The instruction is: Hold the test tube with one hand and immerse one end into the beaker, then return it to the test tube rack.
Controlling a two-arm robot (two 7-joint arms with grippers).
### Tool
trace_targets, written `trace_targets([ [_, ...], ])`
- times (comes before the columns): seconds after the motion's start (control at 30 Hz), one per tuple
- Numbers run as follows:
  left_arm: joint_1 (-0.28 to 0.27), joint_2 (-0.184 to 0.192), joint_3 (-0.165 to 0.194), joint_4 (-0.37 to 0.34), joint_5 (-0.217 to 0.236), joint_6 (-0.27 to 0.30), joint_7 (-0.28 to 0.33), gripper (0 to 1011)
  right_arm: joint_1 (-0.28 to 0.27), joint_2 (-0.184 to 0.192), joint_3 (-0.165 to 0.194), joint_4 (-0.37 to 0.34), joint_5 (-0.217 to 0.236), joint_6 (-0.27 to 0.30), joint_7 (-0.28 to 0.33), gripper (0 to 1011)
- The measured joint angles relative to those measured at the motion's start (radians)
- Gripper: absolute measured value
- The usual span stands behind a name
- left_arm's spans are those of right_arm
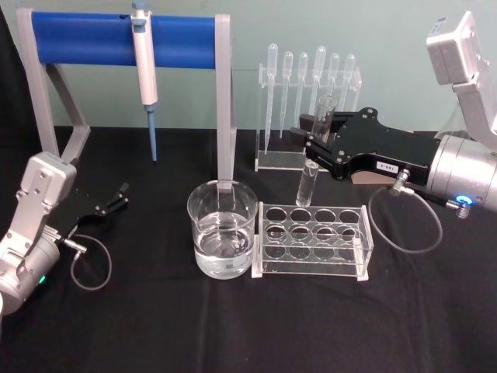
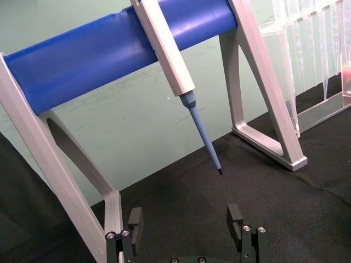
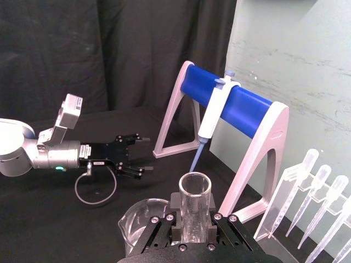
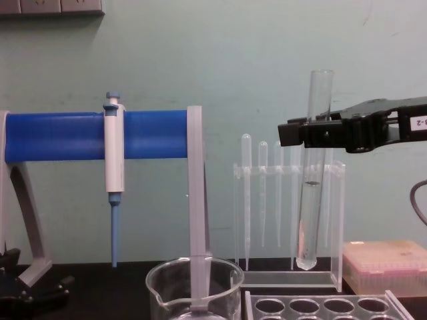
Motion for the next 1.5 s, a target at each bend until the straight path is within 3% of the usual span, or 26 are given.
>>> trace_targets([
  [1.5,0.000,0.000,0.000,0.000,0.000,0.000,0.000,1000,0.000,0.000,0.000,0.000,0.000,0.000,0.000,224],
])
